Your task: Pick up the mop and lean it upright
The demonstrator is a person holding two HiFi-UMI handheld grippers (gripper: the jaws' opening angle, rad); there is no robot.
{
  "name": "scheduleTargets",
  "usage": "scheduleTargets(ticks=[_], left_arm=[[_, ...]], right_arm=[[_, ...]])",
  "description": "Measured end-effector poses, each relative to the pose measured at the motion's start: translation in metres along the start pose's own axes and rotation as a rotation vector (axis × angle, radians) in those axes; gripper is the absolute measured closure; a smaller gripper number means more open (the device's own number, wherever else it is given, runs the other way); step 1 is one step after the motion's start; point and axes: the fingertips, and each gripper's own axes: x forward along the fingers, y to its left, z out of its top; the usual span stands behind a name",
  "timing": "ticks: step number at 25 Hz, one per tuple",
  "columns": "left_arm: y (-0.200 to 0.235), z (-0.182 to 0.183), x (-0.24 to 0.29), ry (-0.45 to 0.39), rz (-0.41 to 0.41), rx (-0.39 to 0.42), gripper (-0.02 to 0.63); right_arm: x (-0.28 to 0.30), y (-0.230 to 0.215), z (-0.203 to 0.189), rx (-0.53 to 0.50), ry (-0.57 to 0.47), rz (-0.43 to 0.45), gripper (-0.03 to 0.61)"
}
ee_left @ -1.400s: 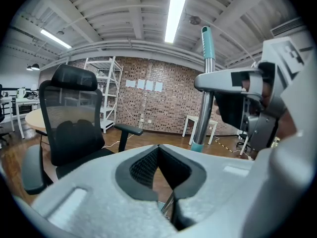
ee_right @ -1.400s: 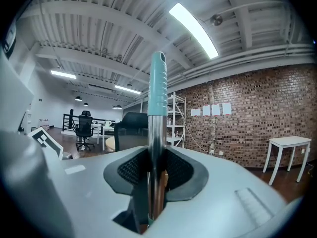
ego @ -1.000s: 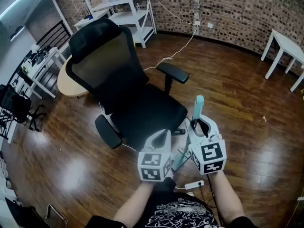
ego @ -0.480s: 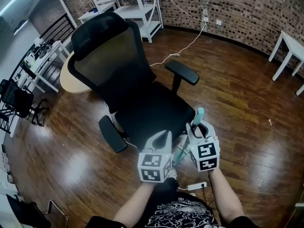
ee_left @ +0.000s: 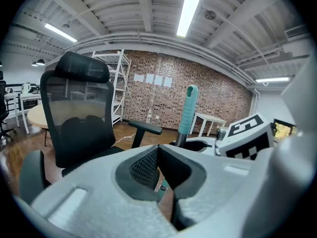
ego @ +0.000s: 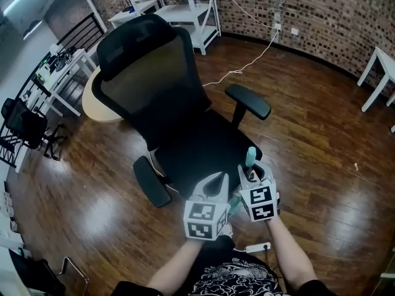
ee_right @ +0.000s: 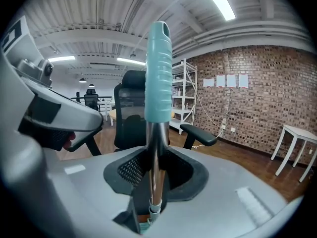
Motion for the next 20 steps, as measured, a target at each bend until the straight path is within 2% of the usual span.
scheduleTargets(ticks=[12, 17, 20], left_arm=[[0.027, 0.007, 0.019, -0.007, 0.014, -0.026, 0.611], [0.034, 0.008, 0.020, -0.007, 0.018, -0.034, 0.611], [0.037, 0.009, 0.020, -0.007, 0.014, -0.035, 0.611]], right_arm=[[0.051, 0.010, 0.013, -0.026, 0.010, 0.037, 0.488], [0.055, 0.014, 0.013, -0.004, 0.028, 0.063, 0.404], [0.056, 0.018, 0.010, -0.002, 0.045, 0.075, 0.390]])
